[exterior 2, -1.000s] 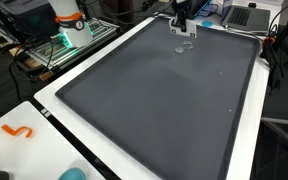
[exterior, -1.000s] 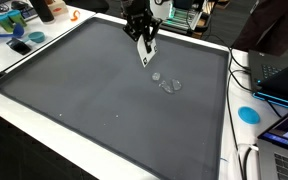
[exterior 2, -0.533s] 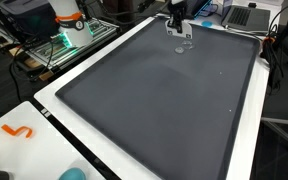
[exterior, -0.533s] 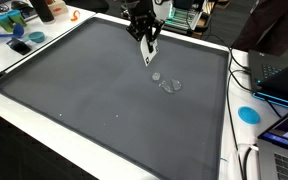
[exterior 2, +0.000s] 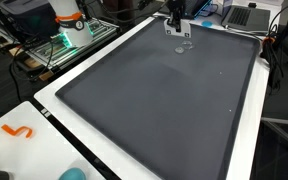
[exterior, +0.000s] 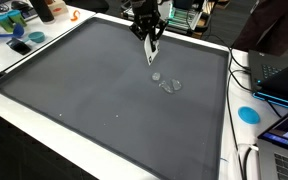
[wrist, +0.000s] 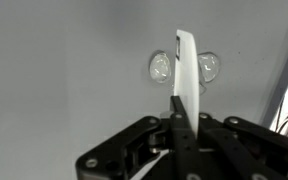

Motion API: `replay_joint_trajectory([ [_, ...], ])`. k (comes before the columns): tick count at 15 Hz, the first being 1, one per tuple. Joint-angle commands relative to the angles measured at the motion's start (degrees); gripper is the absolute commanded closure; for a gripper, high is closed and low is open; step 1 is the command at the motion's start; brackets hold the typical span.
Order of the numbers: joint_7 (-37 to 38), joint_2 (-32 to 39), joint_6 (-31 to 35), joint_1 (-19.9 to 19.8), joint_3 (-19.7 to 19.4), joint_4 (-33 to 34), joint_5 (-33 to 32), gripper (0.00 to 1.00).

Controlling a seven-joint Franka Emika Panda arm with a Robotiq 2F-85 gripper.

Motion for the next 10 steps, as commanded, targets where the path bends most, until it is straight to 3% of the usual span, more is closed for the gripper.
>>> replay_joint_trajectory([
  [1,2.6,-1.9,0.4,0.9,0.0,-1.7,-3.5,0.99],
  [10,5.1,-2.3,-2.9,2.2,0.0,0.4,-10.0,0.99],
])
